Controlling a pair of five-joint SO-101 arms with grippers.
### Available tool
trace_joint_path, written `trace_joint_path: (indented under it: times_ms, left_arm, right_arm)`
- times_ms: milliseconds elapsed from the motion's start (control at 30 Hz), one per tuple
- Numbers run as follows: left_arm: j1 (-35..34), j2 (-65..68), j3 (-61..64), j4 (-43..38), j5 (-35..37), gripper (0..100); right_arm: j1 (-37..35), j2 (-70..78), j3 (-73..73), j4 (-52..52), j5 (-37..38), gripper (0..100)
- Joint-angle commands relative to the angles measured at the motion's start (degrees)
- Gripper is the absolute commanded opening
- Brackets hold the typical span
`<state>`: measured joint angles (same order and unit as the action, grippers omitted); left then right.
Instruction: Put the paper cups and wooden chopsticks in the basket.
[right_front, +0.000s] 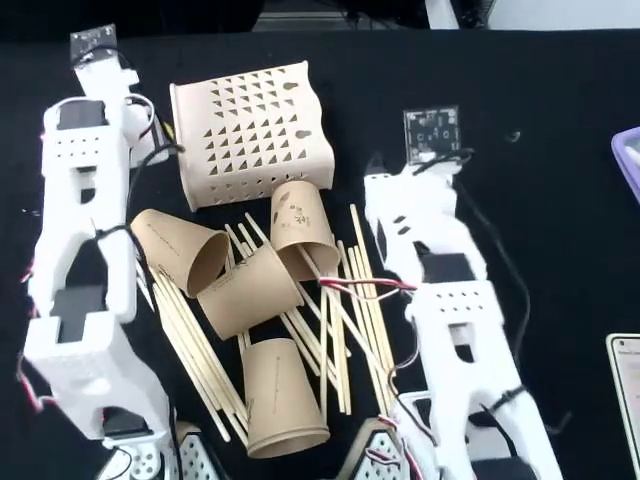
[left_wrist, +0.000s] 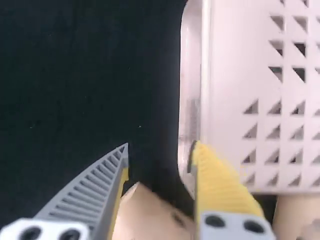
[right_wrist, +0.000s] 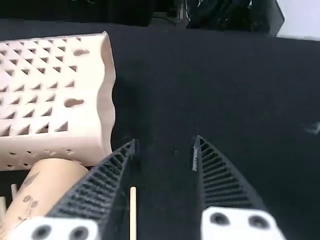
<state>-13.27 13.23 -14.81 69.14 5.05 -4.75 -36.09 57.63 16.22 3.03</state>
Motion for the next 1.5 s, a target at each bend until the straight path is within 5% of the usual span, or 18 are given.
trace_joint_path:
  times_ms: [0,400,1233,1467]
  left_arm:
    - [0.75,2.46,-9.54,0.26,2.46,23]
    - [2.07,7.38,-8.4,-3.08,2.55,24]
    - [-13.49,12.4,-6.55,-3.69,2.55,23]
    - [-18.95,12.4,-20.18,7.03,2.64,23]
  right_arm:
    - [0.79,3.74,1.27,-7.47,-2.02,17.9]
    - [1.05,13.85,-3.47,-9.23,-1.67,17.9]
    - [0.97,14.2,-3.38,-9.23,-1.67,17.9]
    - [0.88,14.29,-3.38,-9.23,-1.67,17.9]
